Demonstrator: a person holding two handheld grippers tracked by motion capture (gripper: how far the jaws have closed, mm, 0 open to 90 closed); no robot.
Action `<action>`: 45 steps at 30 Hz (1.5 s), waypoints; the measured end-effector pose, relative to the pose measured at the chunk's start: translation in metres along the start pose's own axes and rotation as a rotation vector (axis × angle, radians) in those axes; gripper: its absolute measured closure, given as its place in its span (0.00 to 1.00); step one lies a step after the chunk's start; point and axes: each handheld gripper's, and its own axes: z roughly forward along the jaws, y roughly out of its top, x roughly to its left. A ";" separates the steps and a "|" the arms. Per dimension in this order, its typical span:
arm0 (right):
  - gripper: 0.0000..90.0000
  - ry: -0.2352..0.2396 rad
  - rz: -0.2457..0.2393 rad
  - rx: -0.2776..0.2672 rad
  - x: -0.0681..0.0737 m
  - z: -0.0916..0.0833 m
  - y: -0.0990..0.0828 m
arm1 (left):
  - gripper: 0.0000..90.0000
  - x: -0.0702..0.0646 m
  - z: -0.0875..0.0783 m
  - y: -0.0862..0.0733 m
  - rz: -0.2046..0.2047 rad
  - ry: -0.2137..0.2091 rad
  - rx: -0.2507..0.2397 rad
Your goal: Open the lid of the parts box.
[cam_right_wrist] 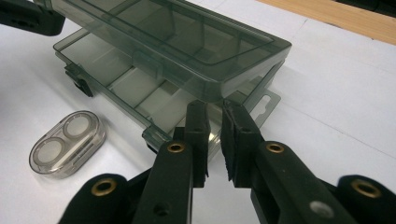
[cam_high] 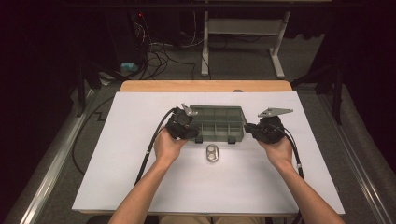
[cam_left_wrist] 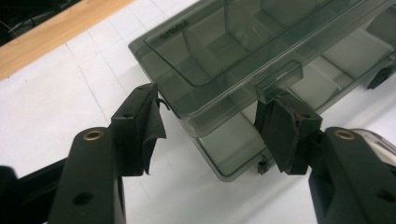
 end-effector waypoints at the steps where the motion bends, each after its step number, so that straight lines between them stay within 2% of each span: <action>1: 0.90 0.000 0.000 0.000 0.000 0.000 0.000 | 0.45 0.000 0.000 0.001 0.001 0.000 -0.005; 6: 0.87 -0.020 0.029 0.034 -0.004 0.012 -0.001 | 0.46 0.003 -0.001 0.002 -0.010 -0.007 -0.022; 9: 0.83 -0.026 0.068 0.038 -0.008 0.018 0.000 | 0.47 0.005 -0.002 0.002 -0.021 -0.019 -0.028; 15: 0.80 -0.046 0.115 0.045 -0.010 0.029 0.009 | 0.49 0.009 -0.005 0.002 -0.038 -0.039 -0.037; 22: 0.78 -0.091 0.122 0.109 -0.007 0.050 0.020 | 0.52 0.012 -0.008 0.004 -0.058 -0.048 -0.052; 31: 0.77 -0.132 0.141 0.131 -0.013 0.054 0.020 | 0.53 0.016 -0.009 0.005 -0.079 -0.062 -0.068; 35: 0.75 -0.142 0.149 0.130 -0.015 0.054 0.019 | 0.52 0.016 -0.009 0.008 -0.071 -0.061 -0.074; 40: 0.74 -0.180 0.107 0.140 -0.011 0.057 0.021 | 0.51 0.017 -0.011 0.011 -0.071 -0.060 -0.076; 45: 0.74 -0.168 0.113 0.141 -0.013 0.057 0.022 | 0.51 0.019 -0.012 0.015 -0.088 -0.067 -0.084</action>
